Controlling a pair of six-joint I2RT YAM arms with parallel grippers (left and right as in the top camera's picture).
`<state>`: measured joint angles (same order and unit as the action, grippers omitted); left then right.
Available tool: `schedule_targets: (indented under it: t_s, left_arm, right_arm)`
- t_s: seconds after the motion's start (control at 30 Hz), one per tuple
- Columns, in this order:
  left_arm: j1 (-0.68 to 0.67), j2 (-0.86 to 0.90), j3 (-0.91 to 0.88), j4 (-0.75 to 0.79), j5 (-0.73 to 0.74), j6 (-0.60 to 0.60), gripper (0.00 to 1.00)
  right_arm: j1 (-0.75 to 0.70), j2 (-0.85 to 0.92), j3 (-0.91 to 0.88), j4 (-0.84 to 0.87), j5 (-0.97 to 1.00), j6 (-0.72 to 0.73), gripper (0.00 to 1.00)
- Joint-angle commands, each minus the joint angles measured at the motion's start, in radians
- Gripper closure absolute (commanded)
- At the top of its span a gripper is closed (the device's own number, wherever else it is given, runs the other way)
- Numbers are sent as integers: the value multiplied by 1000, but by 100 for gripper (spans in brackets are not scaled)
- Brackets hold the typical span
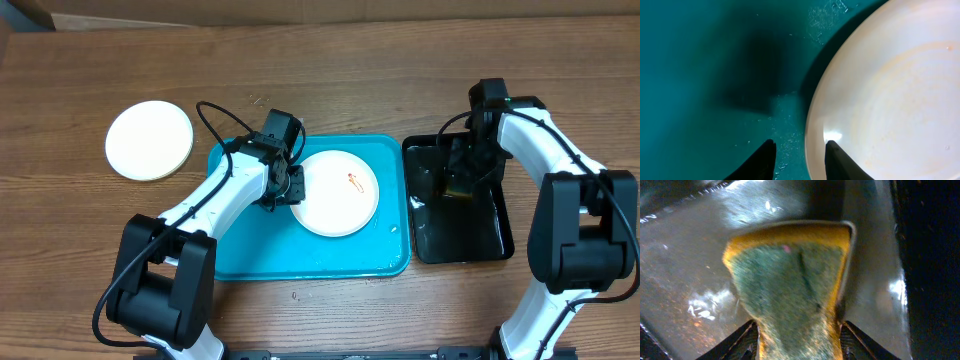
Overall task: Clean dirty plates on tray and stack at the side
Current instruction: 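Rub the sponge around the black tray bottom with the right gripper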
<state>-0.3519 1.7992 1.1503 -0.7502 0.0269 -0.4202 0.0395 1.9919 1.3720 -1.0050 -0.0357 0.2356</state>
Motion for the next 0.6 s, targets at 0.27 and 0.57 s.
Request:
schedule_targets:
  t_s: [0.27, 0.57]
  left_arm:
    - [-2, 7, -18, 48, -23, -14, 69]
    - [-2, 23, -18, 56, -23, -14, 67]
  right_arm:
    - [5, -15, 35, 23, -10, 1, 68]
    - [6, -15, 35, 22, -10, 0, 62]
